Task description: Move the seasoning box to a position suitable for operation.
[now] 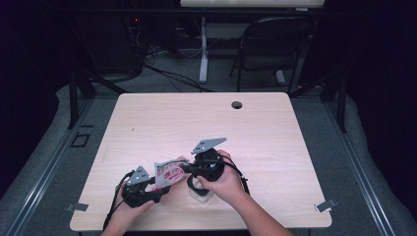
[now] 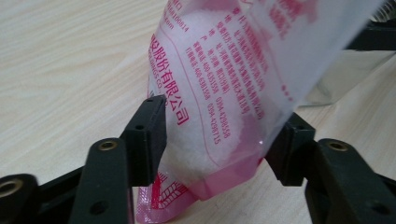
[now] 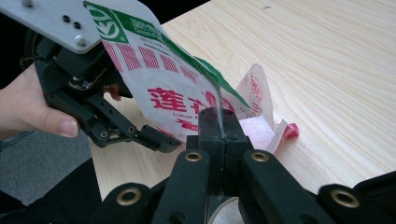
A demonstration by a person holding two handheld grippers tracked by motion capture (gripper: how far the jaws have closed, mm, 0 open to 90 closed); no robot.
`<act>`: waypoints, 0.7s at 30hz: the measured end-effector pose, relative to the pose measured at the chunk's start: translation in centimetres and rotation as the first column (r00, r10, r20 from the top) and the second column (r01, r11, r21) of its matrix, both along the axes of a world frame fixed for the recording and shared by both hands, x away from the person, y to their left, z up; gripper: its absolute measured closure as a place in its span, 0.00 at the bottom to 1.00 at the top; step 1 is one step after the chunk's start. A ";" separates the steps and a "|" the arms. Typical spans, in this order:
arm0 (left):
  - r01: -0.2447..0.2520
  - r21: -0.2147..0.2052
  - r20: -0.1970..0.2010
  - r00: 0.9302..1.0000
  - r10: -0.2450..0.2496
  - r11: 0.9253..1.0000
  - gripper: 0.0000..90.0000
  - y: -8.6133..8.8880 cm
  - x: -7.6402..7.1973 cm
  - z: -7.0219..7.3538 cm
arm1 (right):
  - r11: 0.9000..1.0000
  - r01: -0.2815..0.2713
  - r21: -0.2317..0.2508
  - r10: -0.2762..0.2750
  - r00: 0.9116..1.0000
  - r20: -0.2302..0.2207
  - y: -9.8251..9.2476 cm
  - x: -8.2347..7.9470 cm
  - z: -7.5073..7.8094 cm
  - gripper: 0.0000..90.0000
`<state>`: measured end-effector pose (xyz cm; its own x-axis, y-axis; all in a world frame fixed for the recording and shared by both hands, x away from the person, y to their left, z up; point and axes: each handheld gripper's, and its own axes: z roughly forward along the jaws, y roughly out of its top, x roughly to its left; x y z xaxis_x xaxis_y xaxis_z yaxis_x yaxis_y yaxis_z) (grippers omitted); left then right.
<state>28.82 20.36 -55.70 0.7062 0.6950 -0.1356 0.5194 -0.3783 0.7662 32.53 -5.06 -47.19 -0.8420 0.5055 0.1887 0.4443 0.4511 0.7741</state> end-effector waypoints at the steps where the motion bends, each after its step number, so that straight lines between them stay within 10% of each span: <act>1: -0.003 -0.005 -0.007 1.000 0.003 1.000 0.48 0.1 0.1 -0.1 | 1.000 0.004 -0.001 -0.004 1.000 0.000 0.0 0.0 0.0 1.00; 21: -0.020 -0.005 -0.092 0.996 0.020 1.000 0.40 -0.5 1.6 -2.2 | 1.000 0.007 0.015 -0.007 1.000 -0.016 -0.3 -0.3 -0.4 1.00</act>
<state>30.42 19.90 -57.86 0.6765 0.7079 -0.2029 0.5949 -0.3629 0.7172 32.23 -5.32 -47.63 -0.8352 0.5083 0.2100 0.4598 0.4359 0.7737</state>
